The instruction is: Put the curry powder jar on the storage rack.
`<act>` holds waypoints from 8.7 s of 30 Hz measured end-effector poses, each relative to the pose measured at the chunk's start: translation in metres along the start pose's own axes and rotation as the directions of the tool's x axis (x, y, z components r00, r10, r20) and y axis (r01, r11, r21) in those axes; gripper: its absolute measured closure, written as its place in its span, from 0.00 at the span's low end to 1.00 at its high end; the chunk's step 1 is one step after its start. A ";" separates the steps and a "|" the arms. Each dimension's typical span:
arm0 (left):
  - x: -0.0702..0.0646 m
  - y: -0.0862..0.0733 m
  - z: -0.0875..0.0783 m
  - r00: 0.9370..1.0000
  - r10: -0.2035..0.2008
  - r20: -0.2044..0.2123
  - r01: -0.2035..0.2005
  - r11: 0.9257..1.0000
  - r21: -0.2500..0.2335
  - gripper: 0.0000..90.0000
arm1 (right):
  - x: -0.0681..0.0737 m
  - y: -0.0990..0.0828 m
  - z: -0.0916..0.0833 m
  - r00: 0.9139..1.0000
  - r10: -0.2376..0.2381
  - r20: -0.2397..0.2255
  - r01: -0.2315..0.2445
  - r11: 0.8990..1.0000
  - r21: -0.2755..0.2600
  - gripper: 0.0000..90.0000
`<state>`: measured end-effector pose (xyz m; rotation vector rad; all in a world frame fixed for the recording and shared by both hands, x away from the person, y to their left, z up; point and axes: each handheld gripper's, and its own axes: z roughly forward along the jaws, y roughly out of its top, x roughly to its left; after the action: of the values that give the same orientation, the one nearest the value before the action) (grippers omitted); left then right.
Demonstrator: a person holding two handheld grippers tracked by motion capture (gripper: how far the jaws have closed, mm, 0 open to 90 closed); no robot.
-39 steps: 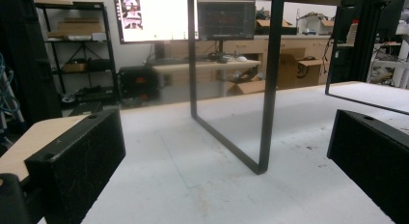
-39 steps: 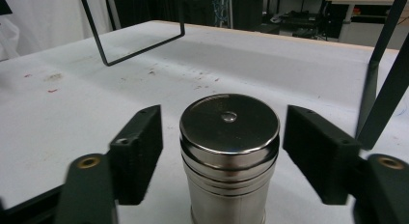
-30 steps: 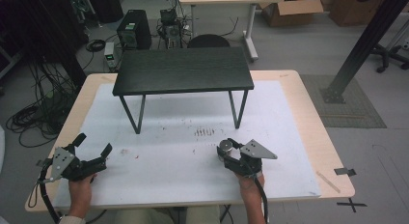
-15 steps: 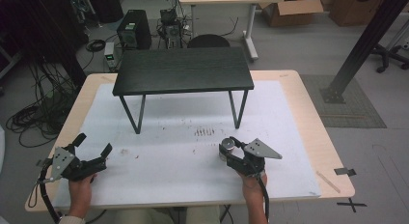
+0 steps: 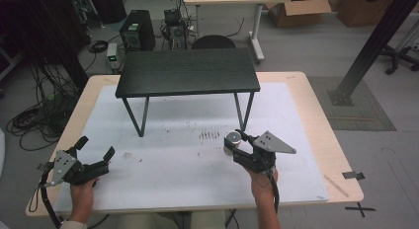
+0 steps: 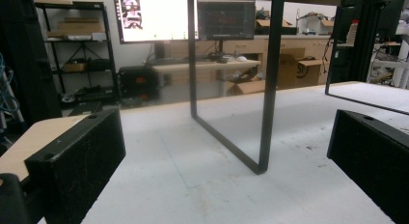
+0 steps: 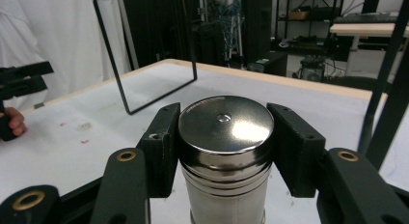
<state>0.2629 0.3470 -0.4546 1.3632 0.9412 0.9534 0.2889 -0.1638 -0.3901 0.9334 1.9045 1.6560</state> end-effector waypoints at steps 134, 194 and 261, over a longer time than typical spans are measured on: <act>0.000 0.000 0.000 1.000 -0.005 0.001 0.005 1.000 0.001 0.00 | -0.015 0.206 0.212 0.994 -0.031 -0.105 0.043 0.992 0.118 0.53; 0.000 0.000 0.000 1.000 -0.001 0.001 0.001 1.000 0.001 0.01 | -0.031 0.217 0.122 0.996 -0.086 -0.035 0.083 0.994 -0.069 0.00; 0.000 0.000 0.000 1.000 0.001 0.001 -0.001 1.000 0.001 0.00 | -0.014 0.114 -0.007 0.987 -0.160 0.000 0.157 0.969 -0.192 0.00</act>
<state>0.2630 0.3469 -0.4546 1.3653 0.9401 0.9526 0.3160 -0.1733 -0.2783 0.6761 1.7428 1.7179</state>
